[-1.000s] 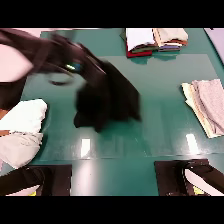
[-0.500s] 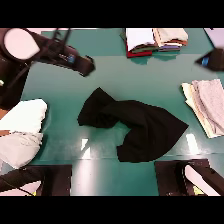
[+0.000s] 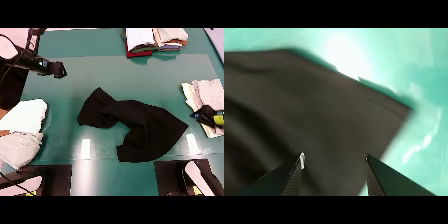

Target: Fold the shirts.

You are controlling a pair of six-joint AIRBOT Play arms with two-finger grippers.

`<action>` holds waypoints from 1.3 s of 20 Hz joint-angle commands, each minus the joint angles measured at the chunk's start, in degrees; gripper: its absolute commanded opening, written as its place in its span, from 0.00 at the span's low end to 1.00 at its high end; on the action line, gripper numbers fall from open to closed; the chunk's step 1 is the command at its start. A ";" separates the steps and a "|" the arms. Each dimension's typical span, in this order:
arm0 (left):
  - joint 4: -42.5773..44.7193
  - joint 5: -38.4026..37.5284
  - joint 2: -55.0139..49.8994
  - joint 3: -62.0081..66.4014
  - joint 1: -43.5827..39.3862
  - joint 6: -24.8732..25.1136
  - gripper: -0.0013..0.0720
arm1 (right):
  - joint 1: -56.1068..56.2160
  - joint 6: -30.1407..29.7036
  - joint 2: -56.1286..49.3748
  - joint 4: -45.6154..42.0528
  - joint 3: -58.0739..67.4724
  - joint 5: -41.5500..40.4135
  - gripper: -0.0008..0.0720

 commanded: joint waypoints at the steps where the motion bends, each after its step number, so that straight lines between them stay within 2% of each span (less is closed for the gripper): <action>1: -0.57 2.05 -0.35 -4.20 1.29 0.22 0.77 | -7.13 -0.35 0.13 -2.64 -5.40 -3.37 0.64; 6: -0.55 3.21 -0.35 -4.81 1.29 0.22 0.77 | -6.99 -0.42 -6.60 -2.51 -5.05 -4.79 0.64; 13: -0.57 3.48 -0.35 -4.81 1.29 0.20 0.77 | 3.56 -0.81 -16.55 -2.25 -5.05 -12.46 0.62; 15: -0.55 3.82 -0.44 -4.81 1.29 0.20 0.77 | 5.86 -0.83 -17.90 -2.27 -5.05 -13.62 0.54; 18: -0.59 3.76 -1.77 -4.85 1.29 0.20 0.77 | 8.96 -2.51 -17.29 -2.25 -5.05 -15.10 0.15; 19: -0.81 3.67 -2.67 -4.85 1.29 0.20 0.77 | 9.75 -3.26 -15.98 -2.25 -5.05 -15.56 0.07; 20: -1.18 3.63 -3.76 -4.85 1.29 0.20 0.77 | 10.45 -3.37 -14.14 -2.23 -5.05 -16.06 0.04; 24: -4.02 2.69 -10.56 -4.85 1.29 0.37 0.77 | 11.32 -3.34 -6.14 -2.08 -5.05 -15.63 0.04; 26: -8.81 1.29 -14.88 -4.85 1.29 2.73 0.77 | 11.32 -3.32 -3.26 -2.05 -5.05 -14.82 0.04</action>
